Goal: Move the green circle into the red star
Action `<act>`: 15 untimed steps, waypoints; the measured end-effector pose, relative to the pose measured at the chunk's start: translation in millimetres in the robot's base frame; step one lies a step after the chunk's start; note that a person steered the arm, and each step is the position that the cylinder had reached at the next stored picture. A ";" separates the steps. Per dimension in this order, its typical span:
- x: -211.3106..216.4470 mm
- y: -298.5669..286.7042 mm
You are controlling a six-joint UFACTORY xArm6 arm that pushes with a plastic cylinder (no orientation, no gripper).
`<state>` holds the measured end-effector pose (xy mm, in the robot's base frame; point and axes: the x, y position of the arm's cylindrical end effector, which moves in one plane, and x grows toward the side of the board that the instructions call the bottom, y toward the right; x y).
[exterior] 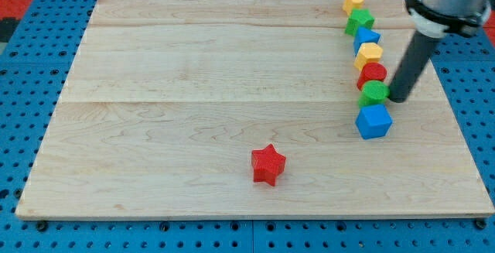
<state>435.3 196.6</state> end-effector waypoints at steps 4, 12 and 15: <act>28.3 -158.7; 182.6 -176.1; 155.3 -185.2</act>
<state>590.6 11.4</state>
